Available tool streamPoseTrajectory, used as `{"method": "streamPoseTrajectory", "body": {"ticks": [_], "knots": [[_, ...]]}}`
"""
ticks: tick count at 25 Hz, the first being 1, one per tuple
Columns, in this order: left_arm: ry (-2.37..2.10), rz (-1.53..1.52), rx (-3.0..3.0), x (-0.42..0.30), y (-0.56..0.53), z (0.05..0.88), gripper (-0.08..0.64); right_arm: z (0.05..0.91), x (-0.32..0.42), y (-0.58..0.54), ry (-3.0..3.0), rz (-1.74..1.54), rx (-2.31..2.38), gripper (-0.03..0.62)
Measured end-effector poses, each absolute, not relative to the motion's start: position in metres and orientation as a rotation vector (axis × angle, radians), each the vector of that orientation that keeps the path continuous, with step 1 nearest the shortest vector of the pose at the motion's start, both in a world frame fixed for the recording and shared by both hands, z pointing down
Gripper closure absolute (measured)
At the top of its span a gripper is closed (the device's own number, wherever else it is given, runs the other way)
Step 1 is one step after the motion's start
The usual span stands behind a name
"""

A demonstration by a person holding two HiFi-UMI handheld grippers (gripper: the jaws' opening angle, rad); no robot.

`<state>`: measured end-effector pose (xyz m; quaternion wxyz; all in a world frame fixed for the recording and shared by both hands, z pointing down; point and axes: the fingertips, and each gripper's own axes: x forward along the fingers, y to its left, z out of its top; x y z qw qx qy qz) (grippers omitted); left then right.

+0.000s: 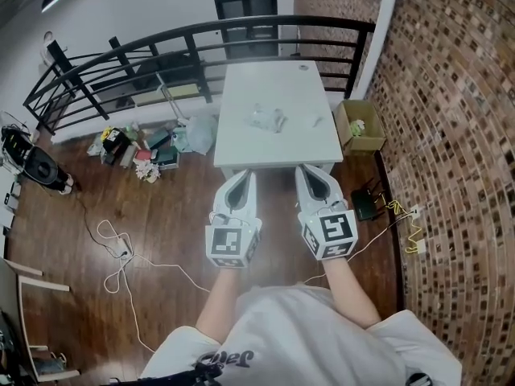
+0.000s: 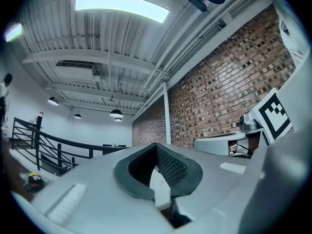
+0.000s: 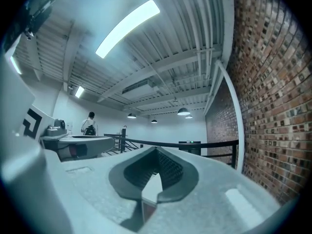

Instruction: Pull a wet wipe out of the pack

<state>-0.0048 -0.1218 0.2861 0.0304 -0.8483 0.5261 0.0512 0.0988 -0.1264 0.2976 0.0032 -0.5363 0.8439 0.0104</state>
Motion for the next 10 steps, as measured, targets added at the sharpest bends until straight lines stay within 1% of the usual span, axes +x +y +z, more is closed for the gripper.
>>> {"method": "streamPoseTrajectory", "body": {"ticks": [10], "knots": [[1.634, 0.15, -2.632, -0.001, -0.115, 0.299, 0.545, 0.307, 0.102, -0.116, 2.666, 0.013, -1.674, 0.601]]}}
